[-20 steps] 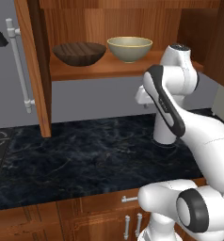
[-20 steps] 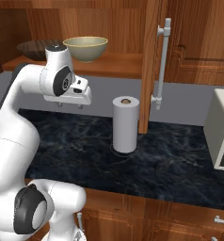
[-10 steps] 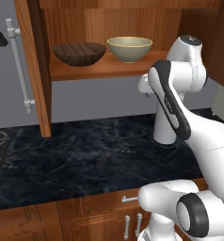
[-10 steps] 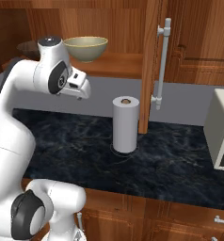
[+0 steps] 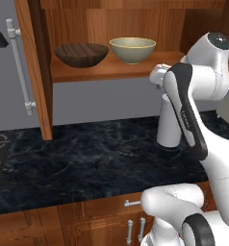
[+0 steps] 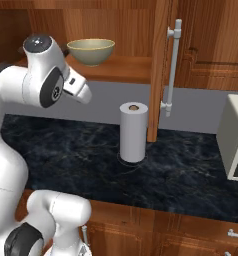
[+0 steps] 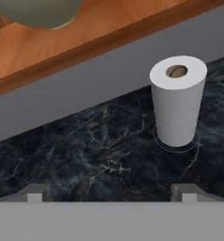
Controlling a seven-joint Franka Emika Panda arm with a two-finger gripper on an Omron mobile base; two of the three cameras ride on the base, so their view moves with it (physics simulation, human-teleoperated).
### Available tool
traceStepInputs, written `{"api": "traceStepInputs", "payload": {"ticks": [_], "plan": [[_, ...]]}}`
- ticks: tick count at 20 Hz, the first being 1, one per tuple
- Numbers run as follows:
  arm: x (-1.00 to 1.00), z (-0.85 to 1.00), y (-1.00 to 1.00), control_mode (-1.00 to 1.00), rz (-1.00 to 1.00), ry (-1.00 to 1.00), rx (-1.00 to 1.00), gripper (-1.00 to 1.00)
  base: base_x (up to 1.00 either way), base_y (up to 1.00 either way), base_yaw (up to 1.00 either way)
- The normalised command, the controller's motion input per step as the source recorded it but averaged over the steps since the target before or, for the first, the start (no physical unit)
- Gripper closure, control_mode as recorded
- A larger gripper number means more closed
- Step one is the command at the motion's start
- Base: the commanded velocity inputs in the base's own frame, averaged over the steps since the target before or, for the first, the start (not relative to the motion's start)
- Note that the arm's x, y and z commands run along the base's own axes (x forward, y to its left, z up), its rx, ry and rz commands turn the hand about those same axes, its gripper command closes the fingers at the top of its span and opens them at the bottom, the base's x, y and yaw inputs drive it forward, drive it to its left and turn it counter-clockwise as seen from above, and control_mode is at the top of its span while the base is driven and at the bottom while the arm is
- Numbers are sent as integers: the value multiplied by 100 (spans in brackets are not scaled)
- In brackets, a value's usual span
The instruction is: Pick up the bowls from the cabinet and place each bowl in front of a stool on the dining counter.
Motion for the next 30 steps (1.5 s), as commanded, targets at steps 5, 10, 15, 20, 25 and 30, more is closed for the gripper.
{"api": "traceStepInputs", "payload": {"ticks": [5,10,15,20,25,30], "plan": [[-65,4,-16,-100,-28,-17,22,-100,0,0,0],[-46,26,0,-100,-31,-10,14,-100,0,0,0],[-3,61,0,-100,-26,-6,7,-100,0,0,0],[17,65,-10,-100,-3,0,9,-100,0,0,0],[54,33,-9,-100,6,0,18,-100,0,0,0],[69,0,-8,-100,14,1,26,-100,0,0,0]]}}
